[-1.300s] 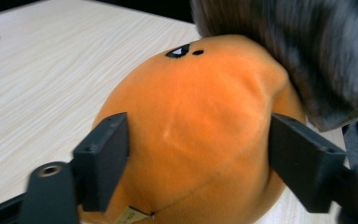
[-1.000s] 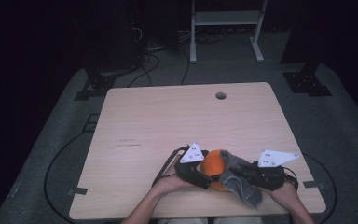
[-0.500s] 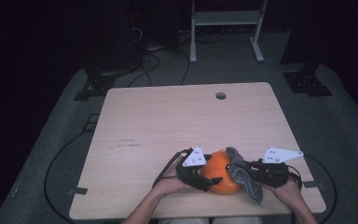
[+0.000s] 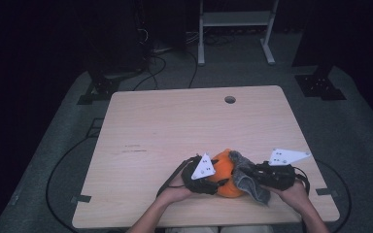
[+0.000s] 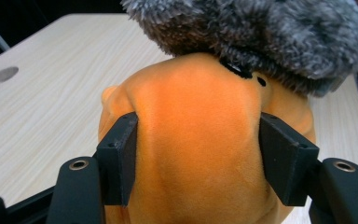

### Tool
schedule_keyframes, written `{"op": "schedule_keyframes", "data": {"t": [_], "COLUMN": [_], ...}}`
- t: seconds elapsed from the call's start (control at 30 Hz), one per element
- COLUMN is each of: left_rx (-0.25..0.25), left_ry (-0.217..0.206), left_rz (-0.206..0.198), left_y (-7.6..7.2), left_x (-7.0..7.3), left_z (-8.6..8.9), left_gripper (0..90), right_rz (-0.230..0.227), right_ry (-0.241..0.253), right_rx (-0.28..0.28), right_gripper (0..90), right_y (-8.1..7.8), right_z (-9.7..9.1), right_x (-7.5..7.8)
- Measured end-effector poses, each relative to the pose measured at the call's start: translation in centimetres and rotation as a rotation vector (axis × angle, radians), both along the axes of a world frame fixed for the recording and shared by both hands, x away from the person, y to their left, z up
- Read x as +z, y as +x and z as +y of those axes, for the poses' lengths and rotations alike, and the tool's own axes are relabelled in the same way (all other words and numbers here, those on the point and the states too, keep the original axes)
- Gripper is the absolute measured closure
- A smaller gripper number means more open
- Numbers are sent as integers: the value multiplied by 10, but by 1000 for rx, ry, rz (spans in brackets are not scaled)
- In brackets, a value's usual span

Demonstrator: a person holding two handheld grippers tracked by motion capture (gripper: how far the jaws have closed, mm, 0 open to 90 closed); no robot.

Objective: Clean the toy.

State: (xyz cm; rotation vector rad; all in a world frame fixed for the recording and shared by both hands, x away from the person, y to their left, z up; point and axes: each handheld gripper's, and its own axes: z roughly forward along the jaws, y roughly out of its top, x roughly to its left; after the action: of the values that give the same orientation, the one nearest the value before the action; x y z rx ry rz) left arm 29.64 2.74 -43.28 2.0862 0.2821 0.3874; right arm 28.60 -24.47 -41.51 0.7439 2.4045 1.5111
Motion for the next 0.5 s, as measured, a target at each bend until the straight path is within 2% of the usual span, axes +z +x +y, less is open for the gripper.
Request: {"op": "schedule_keyframes", "data": {"t": [0.07, 0.1, 0.2, 0.23, 0.3, 0.33, 0.37, 0.4, 0.47, 0.5], "left_rx": [-10, -17, -19, -21, -37, -42, -40, -35, -29, -17], "left_ry": [0, -1, -16, -15, -23, -36, -48, -79, -171, -158], "left_rz": [9, 18, 47, 48, 72, 92, 117, 143, 172, 163], "left_y": [0, 0, 0, 0, 1, 3, 5, 7, 10, 10], "left_x": [-2, -3, -5, -6, -5, -3, 0, 3, 8, 8], "left_z": [0, 0, 3, 5, 9, 11, 12, 14, 17, 16], "left_gripper": [353, 349, 345, 341, 326, 297, 256, 211, 169, 152], "right_rz": [11, 22, 61, 67, 64, 53, 41, 32, 38, 33], "right_ry": [0, -19, -61, -57, 12, 19, 6, -16, -22, -20], "right_rx": [-4, -15, -69, -81, -64, -43, -23, -11, 6, 28], "right_gripper": [806, 806, 806, 806, 806, 806, 806, 806, 807, 807], "right_y": [2, 3, 8, 9, 8, 7, 6, 6, 7, 7], "right_z": [-1, -4, -14, -16, -17, -12, -6, 0, 5, 8], "right_x": [-4, -7, -13, -13, -8, -4, -2, -2, -4, -5]}}
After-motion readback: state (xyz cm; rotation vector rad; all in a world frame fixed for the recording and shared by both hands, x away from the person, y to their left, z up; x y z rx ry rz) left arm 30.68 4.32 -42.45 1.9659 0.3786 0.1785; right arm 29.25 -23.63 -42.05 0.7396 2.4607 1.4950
